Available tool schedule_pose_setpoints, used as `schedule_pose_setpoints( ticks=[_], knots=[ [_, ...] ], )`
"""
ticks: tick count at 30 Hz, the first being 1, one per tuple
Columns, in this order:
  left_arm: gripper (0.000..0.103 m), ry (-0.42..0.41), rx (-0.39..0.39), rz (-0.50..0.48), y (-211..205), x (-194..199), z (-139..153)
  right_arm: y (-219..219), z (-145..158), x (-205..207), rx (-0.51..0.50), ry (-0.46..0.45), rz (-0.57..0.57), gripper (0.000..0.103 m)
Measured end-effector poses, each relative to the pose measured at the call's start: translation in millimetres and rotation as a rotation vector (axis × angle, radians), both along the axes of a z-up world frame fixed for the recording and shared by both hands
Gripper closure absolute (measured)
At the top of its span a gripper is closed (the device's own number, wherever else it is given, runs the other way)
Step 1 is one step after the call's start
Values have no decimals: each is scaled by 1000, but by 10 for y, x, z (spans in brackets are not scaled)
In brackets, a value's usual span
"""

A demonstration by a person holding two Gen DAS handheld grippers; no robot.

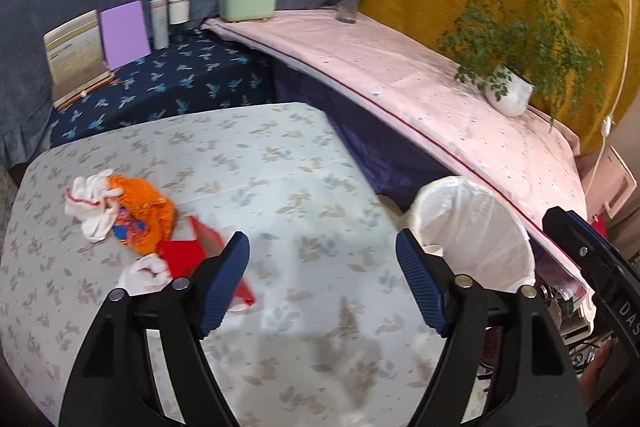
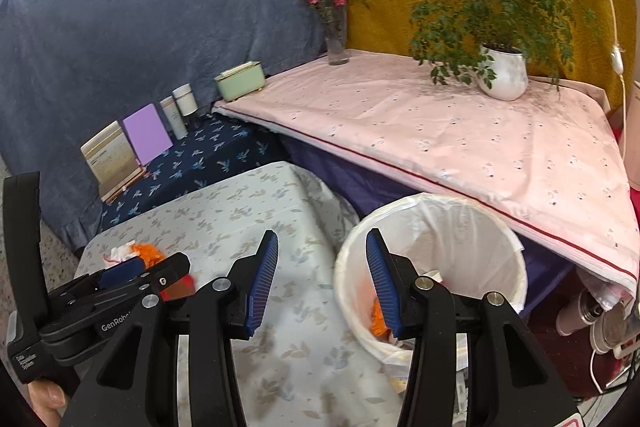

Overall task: Collect trash
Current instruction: 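Move both grippers back to the white tissue and red box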

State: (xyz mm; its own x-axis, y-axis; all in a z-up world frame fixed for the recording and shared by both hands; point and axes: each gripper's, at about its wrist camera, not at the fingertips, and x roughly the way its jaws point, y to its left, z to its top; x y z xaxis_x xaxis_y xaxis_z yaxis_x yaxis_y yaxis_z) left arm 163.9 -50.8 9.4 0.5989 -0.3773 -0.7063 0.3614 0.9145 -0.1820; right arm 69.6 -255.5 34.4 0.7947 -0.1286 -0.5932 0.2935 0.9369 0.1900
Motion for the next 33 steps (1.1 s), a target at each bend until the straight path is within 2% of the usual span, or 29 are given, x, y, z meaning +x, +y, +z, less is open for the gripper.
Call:
schedule_pose_setpoints(
  ticks=[6, 9, 18, 23, 26, 33],
  knots=[
    [24, 15, 7, 88, 438, 53, -86, 360, -49, 129, -8, 13, 60, 53],
    [18, 25, 9, 133, 661, 77, -142, 537, -87, 194, -12, 24, 91, 52],
    [13, 105, 13, 236, 1190, 149, -425, 999, -307, 374, -4, 75, 169, 52],
    [13, 192, -6, 287, 1433, 196, -685, 1256, -496, 491, -3, 118, 215, 52],
    [13, 256, -45, 322, 1564, 242, -839, 1383, -612, 571, 0, 143, 239, 52],
    [13, 352, -99, 364, 1665, 368, -1056, 1614, -876, 759, 4, 195, 282, 52]
  ],
)
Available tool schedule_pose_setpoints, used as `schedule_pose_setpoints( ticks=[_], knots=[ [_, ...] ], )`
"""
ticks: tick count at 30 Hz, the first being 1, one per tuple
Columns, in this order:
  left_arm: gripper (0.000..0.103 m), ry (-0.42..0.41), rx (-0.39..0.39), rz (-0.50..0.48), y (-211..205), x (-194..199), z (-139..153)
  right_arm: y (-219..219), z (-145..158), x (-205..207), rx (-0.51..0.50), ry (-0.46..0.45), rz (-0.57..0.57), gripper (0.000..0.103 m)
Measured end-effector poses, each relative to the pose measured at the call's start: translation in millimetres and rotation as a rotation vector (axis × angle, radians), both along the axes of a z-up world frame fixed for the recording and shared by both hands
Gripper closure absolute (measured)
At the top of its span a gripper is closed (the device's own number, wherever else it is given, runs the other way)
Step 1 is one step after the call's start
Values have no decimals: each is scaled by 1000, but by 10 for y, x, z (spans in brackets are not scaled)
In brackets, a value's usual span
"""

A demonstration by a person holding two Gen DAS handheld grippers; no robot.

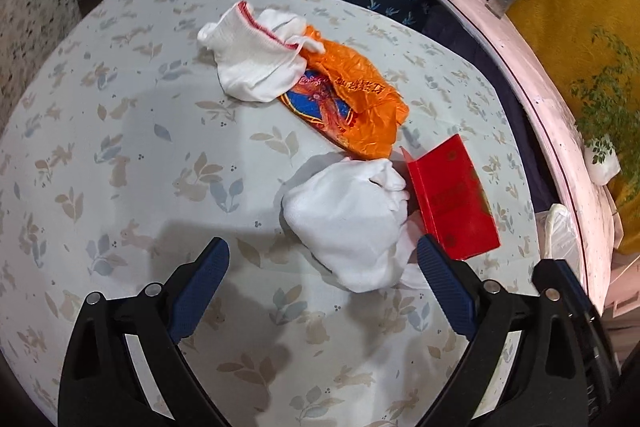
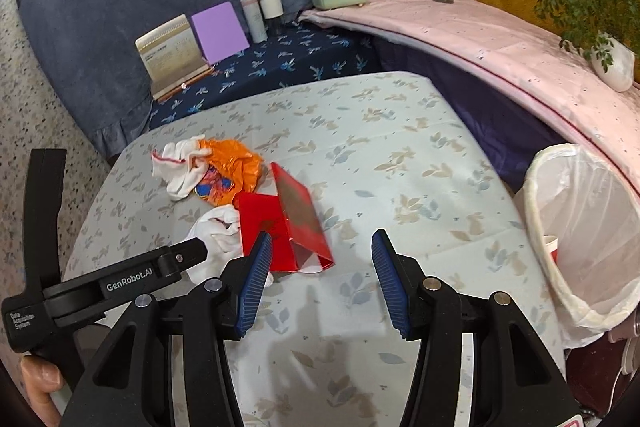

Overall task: Collect trash
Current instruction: 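Move both grippers back to the white tissue and red box, then grasp the white tissue with the left gripper while the right gripper grasps the red box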

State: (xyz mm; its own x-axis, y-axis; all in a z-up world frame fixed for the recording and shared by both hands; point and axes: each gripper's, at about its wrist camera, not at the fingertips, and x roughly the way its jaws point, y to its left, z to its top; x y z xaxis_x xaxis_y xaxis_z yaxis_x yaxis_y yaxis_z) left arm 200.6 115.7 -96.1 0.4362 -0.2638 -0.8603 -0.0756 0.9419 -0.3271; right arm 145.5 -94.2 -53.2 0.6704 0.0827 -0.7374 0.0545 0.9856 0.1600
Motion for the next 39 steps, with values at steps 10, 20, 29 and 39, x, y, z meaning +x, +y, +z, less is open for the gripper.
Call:
schedule_pose_setpoints(
  ticks=[10, 20, 29, 39],
  knots=[
    [14, 47, -64, 30, 4, 203, -142, 128, -259, 270, -1, 53, 27, 52],
    [51, 32, -68, -28, -76, 280, -166, 175, -409, 410, 4, 91, 41, 76],
    [82, -4, -58, -90, -200, 183, -47, 45, -361, 305, 44, 83, 17, 99],
    [82, -122, -43, -203, -676, -53, 465, -319, 125, 16, 62, -28, -48, 100]
  ],
)
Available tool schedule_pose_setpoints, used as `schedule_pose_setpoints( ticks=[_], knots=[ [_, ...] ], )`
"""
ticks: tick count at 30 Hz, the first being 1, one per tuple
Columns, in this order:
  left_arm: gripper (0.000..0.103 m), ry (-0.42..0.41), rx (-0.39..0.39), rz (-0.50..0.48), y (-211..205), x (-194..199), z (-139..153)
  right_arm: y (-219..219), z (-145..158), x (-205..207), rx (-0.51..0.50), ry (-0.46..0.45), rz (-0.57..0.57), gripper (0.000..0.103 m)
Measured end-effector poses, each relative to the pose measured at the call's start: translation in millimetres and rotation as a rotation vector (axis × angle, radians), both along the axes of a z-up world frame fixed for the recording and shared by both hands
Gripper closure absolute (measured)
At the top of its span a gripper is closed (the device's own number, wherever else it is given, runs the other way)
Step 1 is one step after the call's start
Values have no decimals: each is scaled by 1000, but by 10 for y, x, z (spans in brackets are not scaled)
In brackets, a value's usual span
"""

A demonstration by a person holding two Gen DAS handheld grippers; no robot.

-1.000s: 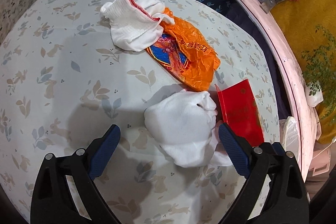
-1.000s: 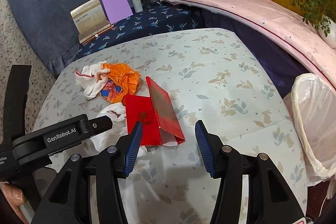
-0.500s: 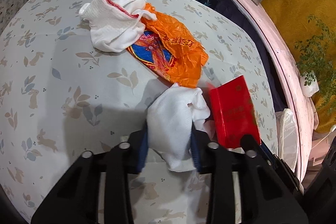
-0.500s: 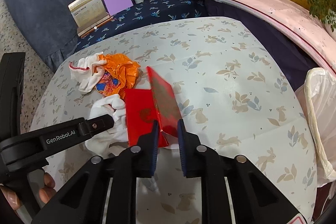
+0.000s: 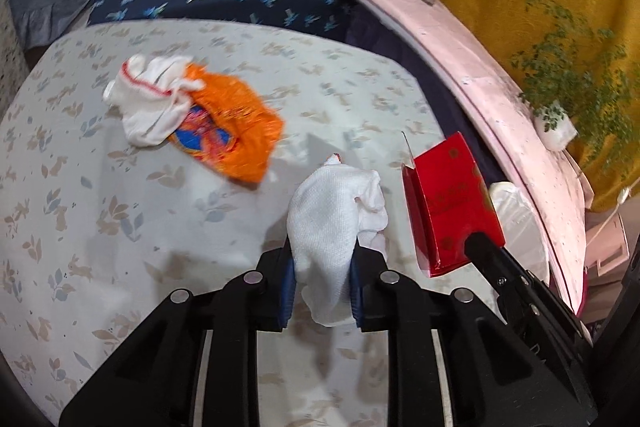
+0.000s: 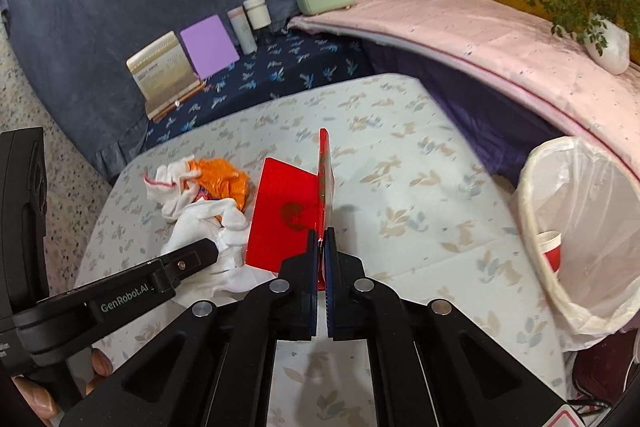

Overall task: Collect trash
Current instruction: 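Grasp the white tissue with the left gripper while the right gripper grasps the red box, then carry the white tissue and red box over the bin and release both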

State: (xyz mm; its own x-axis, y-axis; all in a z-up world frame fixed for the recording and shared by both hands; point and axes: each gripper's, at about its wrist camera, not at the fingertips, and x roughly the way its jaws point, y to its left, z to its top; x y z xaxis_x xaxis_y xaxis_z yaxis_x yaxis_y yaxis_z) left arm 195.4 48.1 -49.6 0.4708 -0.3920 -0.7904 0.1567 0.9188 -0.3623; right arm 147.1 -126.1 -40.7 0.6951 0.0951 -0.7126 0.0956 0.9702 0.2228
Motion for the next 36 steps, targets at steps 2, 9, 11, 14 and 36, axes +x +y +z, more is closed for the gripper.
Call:
schedule_pose_setpoints(
  ticks=[2, 9, 11, 14, 36],
  knots=[
    [82, -24, 3, -24, -129, -42, 109, -92, 103, -72, -7, -23, -14, 100],
    [82, -115, 9, -113, -660, -197, 514, -532, 472, -347, -34, -101, -85, 100],
    [82, -131, 4, -136, -798, -229, 593, -658, 552, -423, -47, -117, -105, 100],
    [82, -158, 4, -183, -1053, -301, 706, -873, 660, -558, -70, -140, -147, 100],
    [82, -183, -3, -405, -2347, -633, 738, -2064, 633, -1158, -72, -150, -373, 100]
  ],
)
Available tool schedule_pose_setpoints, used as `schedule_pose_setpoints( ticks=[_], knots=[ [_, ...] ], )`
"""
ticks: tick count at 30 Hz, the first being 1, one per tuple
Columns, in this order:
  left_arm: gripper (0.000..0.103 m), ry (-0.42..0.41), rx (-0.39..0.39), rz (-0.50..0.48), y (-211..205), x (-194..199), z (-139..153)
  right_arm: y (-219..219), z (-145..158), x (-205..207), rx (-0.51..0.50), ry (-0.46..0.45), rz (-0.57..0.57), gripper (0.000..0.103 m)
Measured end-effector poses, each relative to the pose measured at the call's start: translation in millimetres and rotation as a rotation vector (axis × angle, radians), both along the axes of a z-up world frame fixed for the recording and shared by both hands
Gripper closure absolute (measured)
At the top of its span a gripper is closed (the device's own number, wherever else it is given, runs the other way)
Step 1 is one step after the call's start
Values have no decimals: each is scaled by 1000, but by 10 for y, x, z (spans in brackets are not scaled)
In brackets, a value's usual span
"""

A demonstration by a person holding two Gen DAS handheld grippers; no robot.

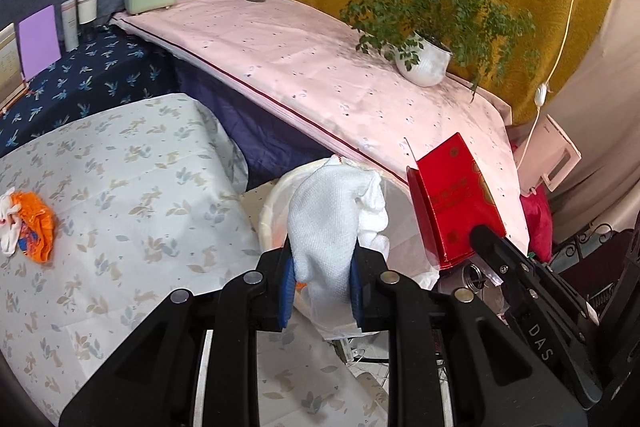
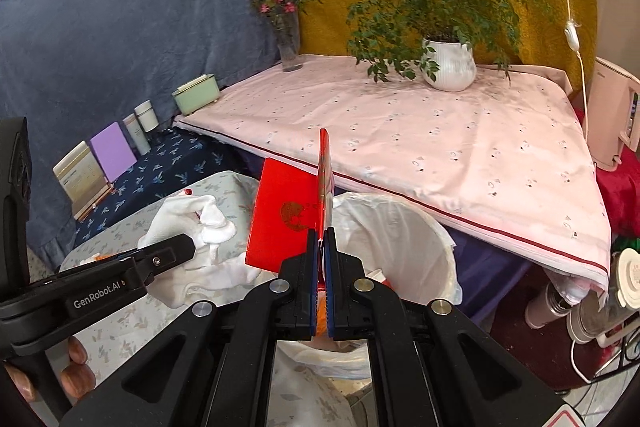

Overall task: Collect trash
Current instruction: 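Carry the white tissue and red box over the bin and release both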

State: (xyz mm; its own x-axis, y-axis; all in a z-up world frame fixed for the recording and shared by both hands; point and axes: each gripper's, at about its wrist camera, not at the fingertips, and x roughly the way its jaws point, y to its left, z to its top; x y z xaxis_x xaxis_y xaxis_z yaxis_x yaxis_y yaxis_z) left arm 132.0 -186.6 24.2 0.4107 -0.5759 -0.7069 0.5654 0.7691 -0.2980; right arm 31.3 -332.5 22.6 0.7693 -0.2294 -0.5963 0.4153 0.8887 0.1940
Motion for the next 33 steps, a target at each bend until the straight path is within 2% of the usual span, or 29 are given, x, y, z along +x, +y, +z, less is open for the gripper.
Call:
schedule_pose_setpoints(
  ticks=[14, 19, 20, 28, 33],
  knots=[
    [78, 0, 17, -39, -291, 26, -96, -204, -118, -1, 12, 18, -33, 100],
    [49, -30, 24, -20, -304, 33, -120, -202, -128, 28, -10, 15, -51, 81],
    [47, -34, 26, -14, -302, 38, -125, -204, -126, 28, -9, 12, -53, 80],
    [44, -37, 38, 13, -227, 79, -150, -165, -111, 33, -7, 4, -51, 66],
    [44, -46, 39, 37, -112, 98, -122, -90, -91, 58, -14, 3, -37, 64]
  ],
)
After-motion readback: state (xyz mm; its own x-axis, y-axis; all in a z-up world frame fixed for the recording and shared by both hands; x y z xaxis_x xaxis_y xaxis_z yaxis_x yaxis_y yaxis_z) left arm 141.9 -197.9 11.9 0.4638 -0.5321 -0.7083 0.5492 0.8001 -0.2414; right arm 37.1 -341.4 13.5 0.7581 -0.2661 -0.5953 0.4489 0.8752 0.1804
